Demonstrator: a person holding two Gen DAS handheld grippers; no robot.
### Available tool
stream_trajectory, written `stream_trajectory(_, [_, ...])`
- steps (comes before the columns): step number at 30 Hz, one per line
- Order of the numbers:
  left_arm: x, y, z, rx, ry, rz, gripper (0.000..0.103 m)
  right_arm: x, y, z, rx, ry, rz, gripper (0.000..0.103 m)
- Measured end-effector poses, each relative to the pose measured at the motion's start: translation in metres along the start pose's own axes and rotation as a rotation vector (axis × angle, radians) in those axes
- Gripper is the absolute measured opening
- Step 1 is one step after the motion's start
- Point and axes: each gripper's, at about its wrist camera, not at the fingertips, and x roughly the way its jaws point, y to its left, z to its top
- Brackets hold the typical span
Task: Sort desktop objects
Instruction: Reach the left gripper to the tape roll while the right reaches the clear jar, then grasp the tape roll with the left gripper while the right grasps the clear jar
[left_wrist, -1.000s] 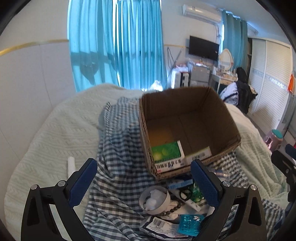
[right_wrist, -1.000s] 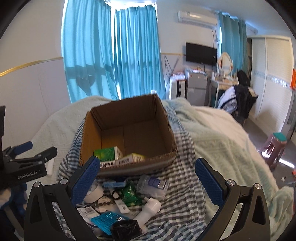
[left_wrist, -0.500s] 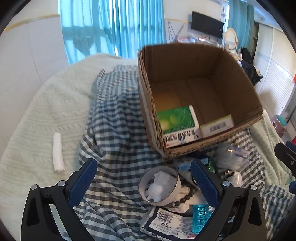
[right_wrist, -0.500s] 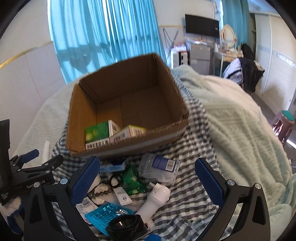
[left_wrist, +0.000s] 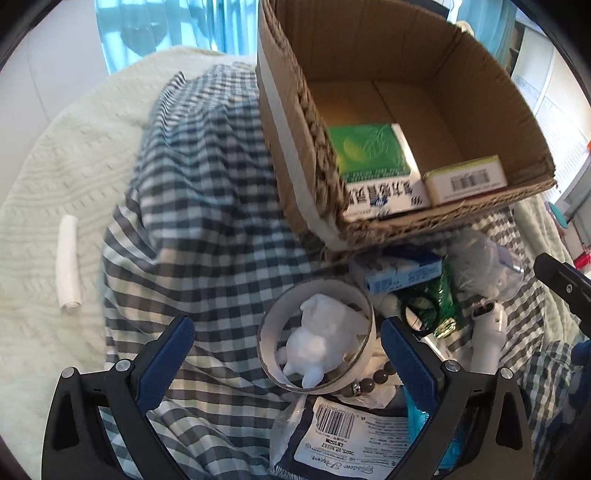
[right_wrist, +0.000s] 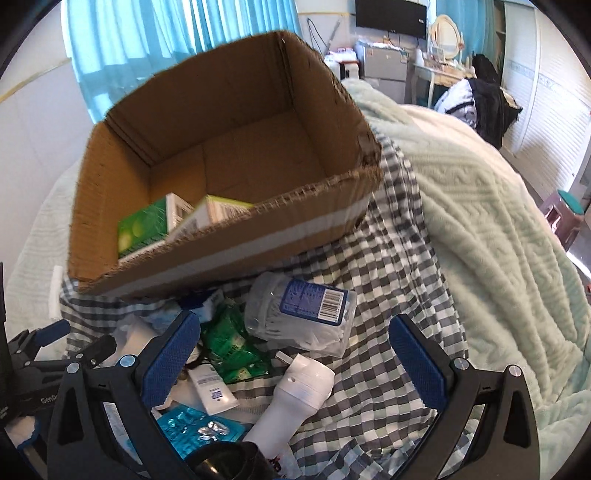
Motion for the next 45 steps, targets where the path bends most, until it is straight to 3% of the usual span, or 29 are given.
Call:
stream_trajectory(16, [0.045, -0.004, -0.009, 0.021, 0.126, -0.074, 0.102, 0.058, 0.004, -0.003, 0.030, 0.124, -0.022, 0.103])
stream_trajectory(20, [0.050, -0.004, -0.011, 0.025, 0.134, -0.096, 0.090, 0.072, 0.003, -0.003, 0.043, 0.152, -0.041, 0.103])
stream_trajectory(21, [0.052, -0.005, -0.011, 0.026, 0.138, -0.101, 0.082, 0.074, 0.003, -0.003, 0.045, 0.156, -0.045, 0.103])
stream_trajectory(22, [0.053, -0.005, -0.012, 0.028, 0.140, -0.100, 0.082, 0.077, 0.002, -0.003, 0.047, 0.161, -0.054, 0.103])
stream_trajectory(27, [0.051, -0.006, -0.015, 0.039, 0.118, -0.095, 0.082, 0.085, 0.000, -0.004, 0.063, 0.171, -0.045, 0.103])
stream_trajectory(29, [0.046, -0.006, -0.017, 0.040, 0.106, -0.092, 0.081, 0.084, 0.000, -0.004, 0.062, 0.166, -0.028, 0.091])
stream_trajectory(30, [0.044, -0.006, -0.018, 0.042, 0.098, -0.089, 0.081, 0.083, 0.001, -0.004, 0.054, 0.165, -0.014, 0.091])
stream_trajectory(45, [-0.010, -0.011, -0.025, 0.046, -0.026, -0.063, 0.081, 0.033, 0.001, -0.011, 0.031, 0.097, 0.017, 0.090])
